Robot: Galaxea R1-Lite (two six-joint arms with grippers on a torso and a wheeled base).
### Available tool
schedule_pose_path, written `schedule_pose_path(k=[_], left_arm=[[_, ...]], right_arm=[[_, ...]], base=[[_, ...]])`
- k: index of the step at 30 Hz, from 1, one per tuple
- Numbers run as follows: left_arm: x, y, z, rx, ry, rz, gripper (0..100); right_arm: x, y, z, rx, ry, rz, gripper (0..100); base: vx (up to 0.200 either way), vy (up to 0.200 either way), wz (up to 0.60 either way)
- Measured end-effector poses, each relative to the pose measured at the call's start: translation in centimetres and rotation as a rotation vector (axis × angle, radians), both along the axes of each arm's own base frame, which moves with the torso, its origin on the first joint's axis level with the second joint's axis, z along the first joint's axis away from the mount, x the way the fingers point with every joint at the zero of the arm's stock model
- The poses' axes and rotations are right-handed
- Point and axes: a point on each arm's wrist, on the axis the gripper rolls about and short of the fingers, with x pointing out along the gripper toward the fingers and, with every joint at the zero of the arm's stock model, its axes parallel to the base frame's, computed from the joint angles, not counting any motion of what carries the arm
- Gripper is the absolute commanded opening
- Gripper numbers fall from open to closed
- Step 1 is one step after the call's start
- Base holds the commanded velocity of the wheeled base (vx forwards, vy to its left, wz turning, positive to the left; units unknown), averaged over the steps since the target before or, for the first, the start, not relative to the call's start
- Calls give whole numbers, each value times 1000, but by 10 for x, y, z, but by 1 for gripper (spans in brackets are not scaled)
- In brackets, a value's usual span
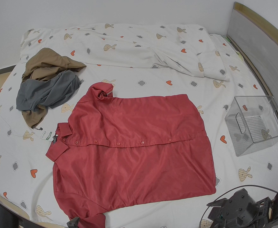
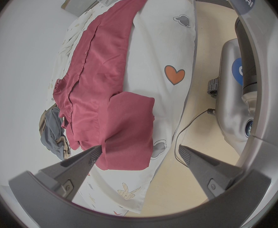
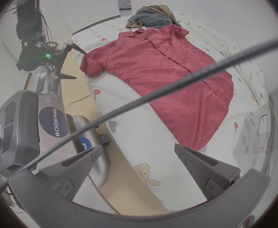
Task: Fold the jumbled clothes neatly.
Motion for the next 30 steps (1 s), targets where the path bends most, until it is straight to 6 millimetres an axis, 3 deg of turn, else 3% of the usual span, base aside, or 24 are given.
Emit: schedule_pose_path(k=[30], left_arm=[[30,-3,2,-8,-140,149,100]], right_arm=[[1,-1,1,7,-1,-7,100]], base=[[0,0,0]])
